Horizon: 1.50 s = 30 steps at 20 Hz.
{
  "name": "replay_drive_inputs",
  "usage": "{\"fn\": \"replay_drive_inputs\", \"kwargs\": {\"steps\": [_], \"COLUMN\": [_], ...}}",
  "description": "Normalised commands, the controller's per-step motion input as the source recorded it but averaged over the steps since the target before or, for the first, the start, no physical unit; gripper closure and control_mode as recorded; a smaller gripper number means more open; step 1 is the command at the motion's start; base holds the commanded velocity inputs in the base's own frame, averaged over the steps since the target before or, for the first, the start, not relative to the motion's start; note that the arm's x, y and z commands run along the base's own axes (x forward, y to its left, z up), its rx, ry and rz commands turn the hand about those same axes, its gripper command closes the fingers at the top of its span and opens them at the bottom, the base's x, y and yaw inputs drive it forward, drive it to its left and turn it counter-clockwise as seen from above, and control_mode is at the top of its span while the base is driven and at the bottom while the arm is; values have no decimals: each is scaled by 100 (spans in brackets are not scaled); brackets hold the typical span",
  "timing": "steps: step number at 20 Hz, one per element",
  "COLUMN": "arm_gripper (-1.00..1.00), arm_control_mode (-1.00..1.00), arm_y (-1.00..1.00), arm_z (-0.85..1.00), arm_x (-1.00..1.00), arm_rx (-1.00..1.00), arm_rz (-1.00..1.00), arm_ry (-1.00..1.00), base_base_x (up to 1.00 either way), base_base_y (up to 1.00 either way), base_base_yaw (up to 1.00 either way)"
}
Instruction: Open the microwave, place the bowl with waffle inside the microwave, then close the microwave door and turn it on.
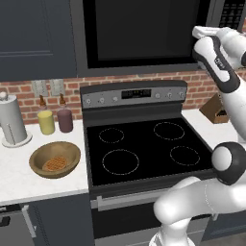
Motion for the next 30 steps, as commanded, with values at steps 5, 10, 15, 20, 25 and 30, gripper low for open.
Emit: {"fn": "replay_drive_inputs", "kwargs": {"steps": [5, 10, 15, 20, 25, 30], "arm_gripper": [-100, 100, 100, 100, 100, 100], "arm_control_mode": [-100, -100, -100, -100, -100, -100], "arm_y": [0, 0, 9, 31, 28, 2], "arm_z": [-12, -19, -15, -8, -2, 0], "arm_x": [61, 46, 5, -9, -37, -94], "arm_rx": [0, 0, 0, -5, -2, 0], "arm_rz": [19, 21, 13, 1, 1, 6], "arm_ry": [0, 0, 0, 0, 0, 0], "base_base_x": [0, 0, 0, 0, 0, 0], "base_base_y": [0, 0, 0, 0, 0, 0], "base_base_yaw": [0, 0, 0, 0, 0, 0]}}
